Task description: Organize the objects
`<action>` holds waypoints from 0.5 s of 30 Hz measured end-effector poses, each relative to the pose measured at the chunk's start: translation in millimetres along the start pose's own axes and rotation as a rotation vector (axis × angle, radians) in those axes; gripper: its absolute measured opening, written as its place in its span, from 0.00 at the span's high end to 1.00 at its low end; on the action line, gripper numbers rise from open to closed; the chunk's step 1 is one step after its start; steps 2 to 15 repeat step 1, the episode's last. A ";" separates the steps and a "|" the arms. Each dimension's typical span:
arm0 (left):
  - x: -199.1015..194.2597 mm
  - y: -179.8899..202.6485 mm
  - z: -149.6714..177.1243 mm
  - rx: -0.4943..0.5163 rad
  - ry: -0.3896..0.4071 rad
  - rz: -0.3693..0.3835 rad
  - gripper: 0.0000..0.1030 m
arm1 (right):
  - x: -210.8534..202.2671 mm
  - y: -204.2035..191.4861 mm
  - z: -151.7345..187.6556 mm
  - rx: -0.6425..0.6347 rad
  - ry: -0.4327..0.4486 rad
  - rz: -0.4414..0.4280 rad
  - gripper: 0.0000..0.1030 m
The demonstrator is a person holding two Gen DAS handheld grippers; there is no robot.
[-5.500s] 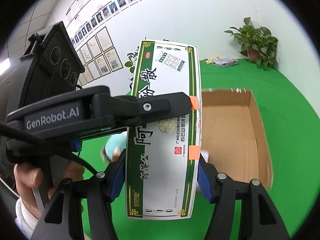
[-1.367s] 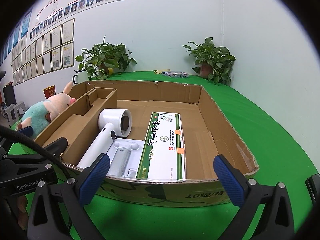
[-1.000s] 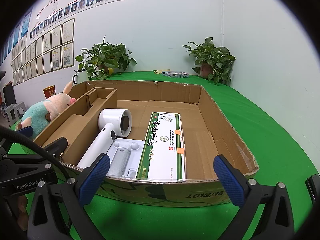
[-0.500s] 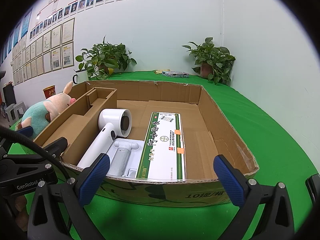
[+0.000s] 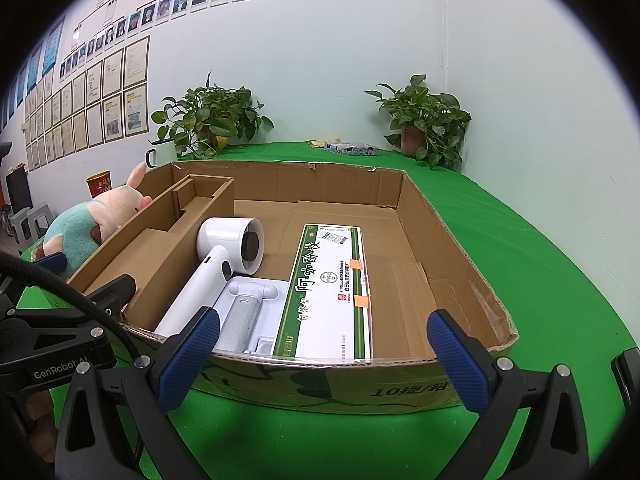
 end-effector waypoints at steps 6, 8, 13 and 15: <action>0.0 0.0 -0.1 0.000 0.000 0.000 0.00 | -0.1 0.0 0.0 0.000 0.000 0.000 0.00; 0.0 0.0 -0.1 0.000 0.000 0.000 0.00 | -0.1 0.0 0.0 0.000 0.000 0.000 0.00; 0.0 0.0 -0.1 0.000 0.000 0.000 0.00 | -0.1 0.0 0.0 0.000 0.000 0.000 0.00; 0.0 0.0 -0.1 0.000 0.000 0.000 0.00 | -0.1 0.0 0.0 0.000 0.000 0.000 0.00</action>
Point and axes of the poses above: each gripper's, at about its wrist camera, not at the fingertips, and x roughly the way its jaws point, y to its right, z to its underside, the point moved 4 cm from there along x, roughly the way its jaws point, and after that the axes turned 15 degrees about y, right-handed, at the moved point
